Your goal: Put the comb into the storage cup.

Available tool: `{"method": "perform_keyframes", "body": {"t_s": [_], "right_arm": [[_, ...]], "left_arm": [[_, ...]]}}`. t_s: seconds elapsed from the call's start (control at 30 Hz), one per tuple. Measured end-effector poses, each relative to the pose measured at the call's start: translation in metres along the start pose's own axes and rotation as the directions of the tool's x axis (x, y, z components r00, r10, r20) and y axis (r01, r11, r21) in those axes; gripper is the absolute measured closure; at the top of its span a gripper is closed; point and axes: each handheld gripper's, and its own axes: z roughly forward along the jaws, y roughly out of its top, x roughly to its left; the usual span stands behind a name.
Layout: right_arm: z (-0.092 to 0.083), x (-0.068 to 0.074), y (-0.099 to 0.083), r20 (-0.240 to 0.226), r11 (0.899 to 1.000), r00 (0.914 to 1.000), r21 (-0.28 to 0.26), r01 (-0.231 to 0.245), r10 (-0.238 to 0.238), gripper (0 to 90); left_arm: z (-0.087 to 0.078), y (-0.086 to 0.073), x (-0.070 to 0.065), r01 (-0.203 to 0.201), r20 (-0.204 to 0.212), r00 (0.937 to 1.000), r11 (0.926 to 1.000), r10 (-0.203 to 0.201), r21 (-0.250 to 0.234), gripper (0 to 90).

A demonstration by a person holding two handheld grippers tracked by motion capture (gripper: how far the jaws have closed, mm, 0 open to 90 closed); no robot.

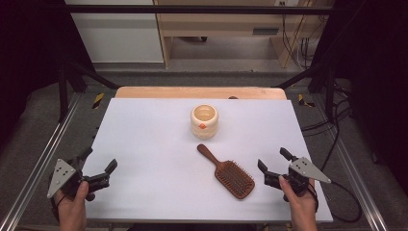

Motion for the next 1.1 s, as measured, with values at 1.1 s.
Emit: {"method": "perform_keyframes", "body": {"t_s": [1.1], "right_arm": [[0.0076,0.0014,-0.0040,0.008,0.994,0.9988,0.098,-0.048,0.048,8.6]], "left_arm": [[0.0029,-0.0007,-0.0047,-0.013,0.014,0.9998,0.9997,0.013,0.019,1.8]]}}
